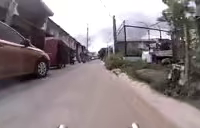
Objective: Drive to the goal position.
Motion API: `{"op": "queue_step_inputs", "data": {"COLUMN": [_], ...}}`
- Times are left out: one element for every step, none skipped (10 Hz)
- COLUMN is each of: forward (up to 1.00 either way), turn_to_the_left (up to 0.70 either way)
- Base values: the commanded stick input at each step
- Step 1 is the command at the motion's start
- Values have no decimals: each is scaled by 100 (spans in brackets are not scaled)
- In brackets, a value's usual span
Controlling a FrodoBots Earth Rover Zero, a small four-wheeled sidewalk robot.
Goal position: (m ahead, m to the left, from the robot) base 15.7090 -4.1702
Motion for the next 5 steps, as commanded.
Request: {"op": "queue_step_inputs", "data": {"forward": [100,100,100,100,100], "turn_to_the_left": [2,2,2,2,2]}}
